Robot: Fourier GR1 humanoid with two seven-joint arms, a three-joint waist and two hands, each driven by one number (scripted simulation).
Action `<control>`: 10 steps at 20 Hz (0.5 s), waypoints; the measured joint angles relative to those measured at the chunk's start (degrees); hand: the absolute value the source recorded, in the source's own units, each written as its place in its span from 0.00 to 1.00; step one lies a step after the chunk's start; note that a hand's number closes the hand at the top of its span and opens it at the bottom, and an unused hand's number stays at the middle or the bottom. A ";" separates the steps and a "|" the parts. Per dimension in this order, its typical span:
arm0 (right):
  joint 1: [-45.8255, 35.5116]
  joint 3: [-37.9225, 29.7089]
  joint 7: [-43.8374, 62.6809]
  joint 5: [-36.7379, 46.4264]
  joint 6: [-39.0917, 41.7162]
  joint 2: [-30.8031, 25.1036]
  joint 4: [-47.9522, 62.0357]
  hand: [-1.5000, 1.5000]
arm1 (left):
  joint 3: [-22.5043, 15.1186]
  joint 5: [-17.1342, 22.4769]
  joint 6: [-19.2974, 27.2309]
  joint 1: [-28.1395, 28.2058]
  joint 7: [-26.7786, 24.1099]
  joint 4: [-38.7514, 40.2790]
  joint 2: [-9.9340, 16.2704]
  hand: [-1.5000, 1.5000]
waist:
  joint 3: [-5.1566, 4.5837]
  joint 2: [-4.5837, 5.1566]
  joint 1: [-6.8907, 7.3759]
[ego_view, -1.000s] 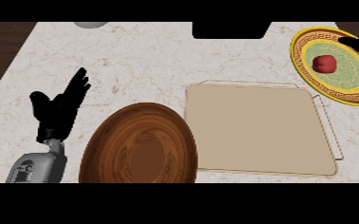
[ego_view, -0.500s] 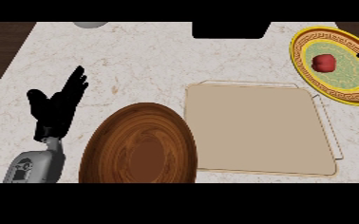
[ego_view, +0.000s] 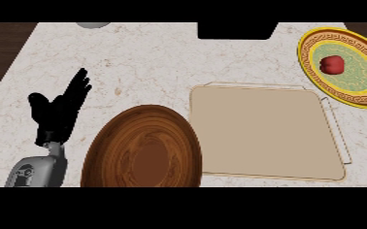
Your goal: Pick the bell pepper from the tray and place it in the plate
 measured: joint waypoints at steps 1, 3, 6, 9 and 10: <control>0.53 0.16 -0.64 -0.45 -0.08 -0.05 0.13 0.00 | 0.19 0.18 -0.42 0.41 -0.11 -0.14 0.14 0.50 | 0.00 0.00 0.03; 1.70 0.48 -1.88 -1.14 0.06 -0.45 0.74 0.00 | 0.43 0.14 -0.73 -0.14 -0.62 0.81 0.08 0.50 | 0.00 0.03 0.02; 2.33 0.73 -2.83 -1.23 0.51 -3.02 3.45 0.00 | 0.21 -0.13 -0.62 -0.40 -0.04 0.13 -0.17 0.50 | 0.03 0.15 0.31; 3.11 1.58 -3.79 -1.24 0.13 -3.79 4.92 0.00 | 0.69 -0.28 -0.92 -1.02 -1.00 1.56 -0.08 0.50 | 0.04 0.18 0.29; 3.39 1.86 -3.42 -1.53 0.42 -4.06 4.89 0.00 | 0.78 -0.19 -1.18 -0.78 -1.06 1.62 -0.08 0.50 | 0.04 0.15 0.23</control>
